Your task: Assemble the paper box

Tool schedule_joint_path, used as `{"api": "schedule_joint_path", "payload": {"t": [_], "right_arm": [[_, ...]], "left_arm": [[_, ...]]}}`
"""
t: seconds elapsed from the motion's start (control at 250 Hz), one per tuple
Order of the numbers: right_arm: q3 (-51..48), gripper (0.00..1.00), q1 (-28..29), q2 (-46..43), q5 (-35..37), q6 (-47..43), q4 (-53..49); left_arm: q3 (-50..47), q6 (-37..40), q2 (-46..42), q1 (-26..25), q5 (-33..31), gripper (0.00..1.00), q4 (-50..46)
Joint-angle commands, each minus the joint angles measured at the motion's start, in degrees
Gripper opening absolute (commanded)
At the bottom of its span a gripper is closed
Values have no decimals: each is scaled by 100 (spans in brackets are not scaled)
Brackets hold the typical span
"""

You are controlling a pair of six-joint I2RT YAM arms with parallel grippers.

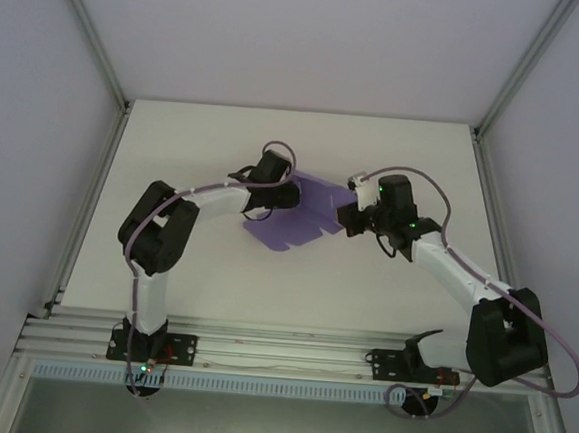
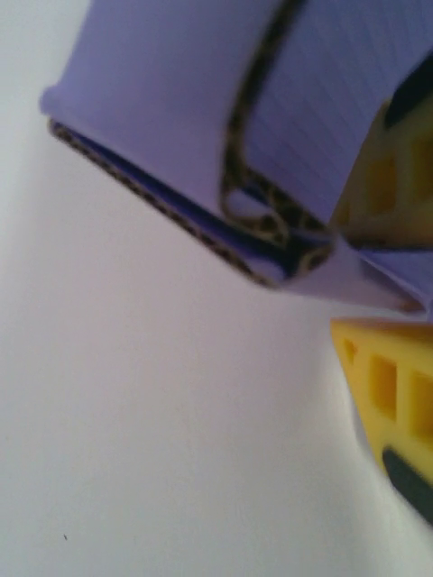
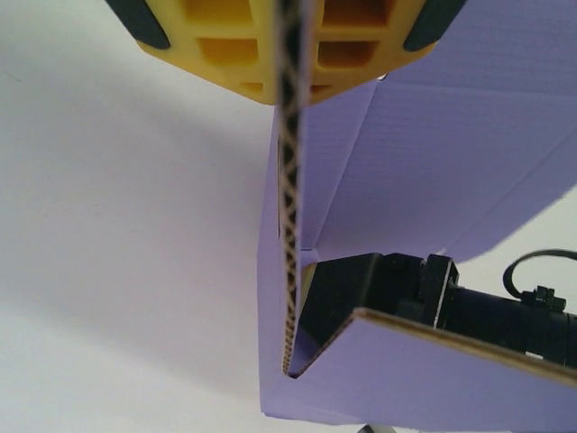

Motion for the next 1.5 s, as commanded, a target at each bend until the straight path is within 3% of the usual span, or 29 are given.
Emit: {"api": "schedule_joint_path", "payload": {"t": [0.0, 0.36, 0.548, 0.719, 0.859, 0.955, 1.155, 1.303, 1.495], "right_arm": [[-74, 0, 26, -265, -235, -97, 228], [-309, 0, -54, -89, -274, -370, 419], [-333, 0, -78, -89, -425, -335, 461], [-300, 0, -92, -36, -493, -405, 242], [-298, 0, -101, 95, -526, -333, 235], [-323, 0, -100, 205, -547, -299, 281], [-187, 0, -111, 314, -498, -362, 34], [-107, 0, -108, 340, -411, -406, -239], [3, 0, -108, 446, -393, -422, -380]], "left_arm": [[-538, 413, -431, 361, 46, 41, 398], [-2248, 1125, -2011, 505, 1317, 100, 1446], [-2705, 969, -2405, 937, 875, 98, 1196], [-2878, 1022, -2203, 1544, 1599, 82, 1389], [-2884, 1048, -1767, 1533, 2748, 79, 2411], [-2763, 1029, -1410, 1502, 3211, 76, 2723], [-2432, 1071, -845, 1393, 3098, 59, 2683], [-2329, 954, -629, 1320, 3395, 56, 3041], [-1931, 1133, -350, 1113, 3303, 55, 2767]]}}
